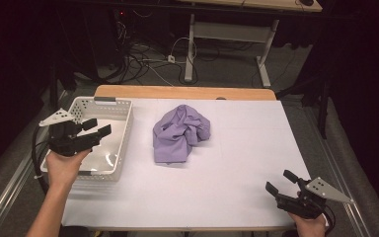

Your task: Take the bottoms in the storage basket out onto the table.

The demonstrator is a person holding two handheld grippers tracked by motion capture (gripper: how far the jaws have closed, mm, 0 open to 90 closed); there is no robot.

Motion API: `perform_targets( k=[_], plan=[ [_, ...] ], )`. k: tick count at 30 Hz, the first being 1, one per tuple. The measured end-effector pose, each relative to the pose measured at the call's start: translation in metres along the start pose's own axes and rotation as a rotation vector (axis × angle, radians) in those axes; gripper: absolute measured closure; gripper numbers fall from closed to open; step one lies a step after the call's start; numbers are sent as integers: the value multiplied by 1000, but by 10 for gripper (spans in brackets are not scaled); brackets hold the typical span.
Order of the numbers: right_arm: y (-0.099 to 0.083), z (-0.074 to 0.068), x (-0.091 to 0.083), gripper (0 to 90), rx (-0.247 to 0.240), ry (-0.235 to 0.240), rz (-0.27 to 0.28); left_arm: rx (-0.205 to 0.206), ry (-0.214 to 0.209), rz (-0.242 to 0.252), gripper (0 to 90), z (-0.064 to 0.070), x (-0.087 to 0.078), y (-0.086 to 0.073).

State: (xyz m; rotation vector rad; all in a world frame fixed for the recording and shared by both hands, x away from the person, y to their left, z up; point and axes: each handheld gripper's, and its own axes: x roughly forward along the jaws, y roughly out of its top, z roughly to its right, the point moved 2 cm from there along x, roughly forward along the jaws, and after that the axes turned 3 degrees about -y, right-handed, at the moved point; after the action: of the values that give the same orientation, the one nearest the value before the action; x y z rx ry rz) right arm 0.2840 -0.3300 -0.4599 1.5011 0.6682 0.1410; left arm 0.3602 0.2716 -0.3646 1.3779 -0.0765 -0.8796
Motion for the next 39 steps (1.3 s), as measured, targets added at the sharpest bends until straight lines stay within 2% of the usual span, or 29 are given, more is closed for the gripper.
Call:
perform_targets(
  k=[3, 7, 17, 32, 39],
  plan=[
    [0, 0, 0, 174, -4, 1, 2, -12, 6, -4, 356, -3, -2, -6],
    [0, 0, 1, 174, -1, 2, -3, -27, 13, 16, 356, -6, -9, -10],
    [0, 0, 0, 174, -3, -1, -1, -25, 19, 21, 355, -7, -13, -20],
    [0, -1, 0, 175, -7, -9, -1, -51, 35, 55, 356, -9, -30, -41],
    [0, 0, -1, 175, -2, -11, 3, -36, 49, 58, 356, -6, -32, -45]
  ],
)
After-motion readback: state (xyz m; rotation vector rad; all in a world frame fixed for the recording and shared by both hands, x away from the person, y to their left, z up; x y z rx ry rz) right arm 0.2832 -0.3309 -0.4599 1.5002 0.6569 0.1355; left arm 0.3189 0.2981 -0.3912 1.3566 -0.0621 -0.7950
